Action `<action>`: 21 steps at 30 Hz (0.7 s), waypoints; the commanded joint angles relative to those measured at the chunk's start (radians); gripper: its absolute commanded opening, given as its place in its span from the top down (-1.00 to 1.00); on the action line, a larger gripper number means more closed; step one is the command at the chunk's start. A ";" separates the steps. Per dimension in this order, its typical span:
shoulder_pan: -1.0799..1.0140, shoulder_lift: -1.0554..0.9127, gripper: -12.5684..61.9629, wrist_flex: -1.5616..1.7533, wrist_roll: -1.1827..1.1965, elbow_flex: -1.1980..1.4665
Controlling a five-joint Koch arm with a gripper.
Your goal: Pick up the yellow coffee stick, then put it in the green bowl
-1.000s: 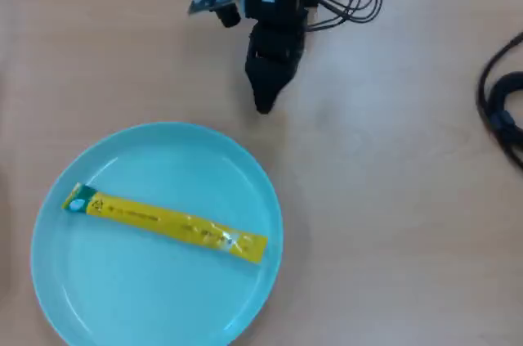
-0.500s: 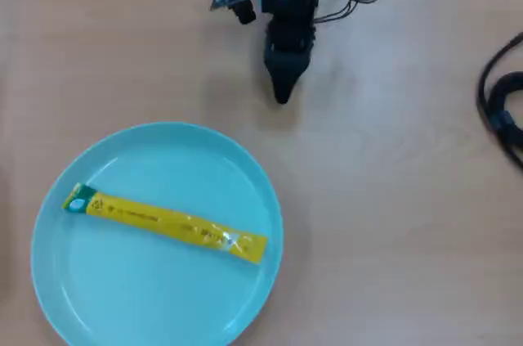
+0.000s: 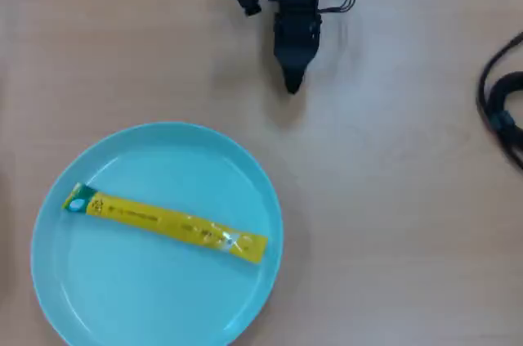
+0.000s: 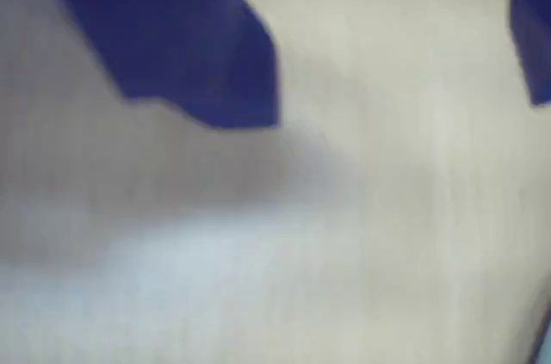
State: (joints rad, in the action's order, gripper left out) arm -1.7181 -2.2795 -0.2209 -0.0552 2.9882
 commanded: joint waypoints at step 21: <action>0.126 -0.103 -0.15 0.089 0.130 0.169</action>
State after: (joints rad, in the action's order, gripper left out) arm -1.6015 -2.2795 -0.0675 0.0506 3.0848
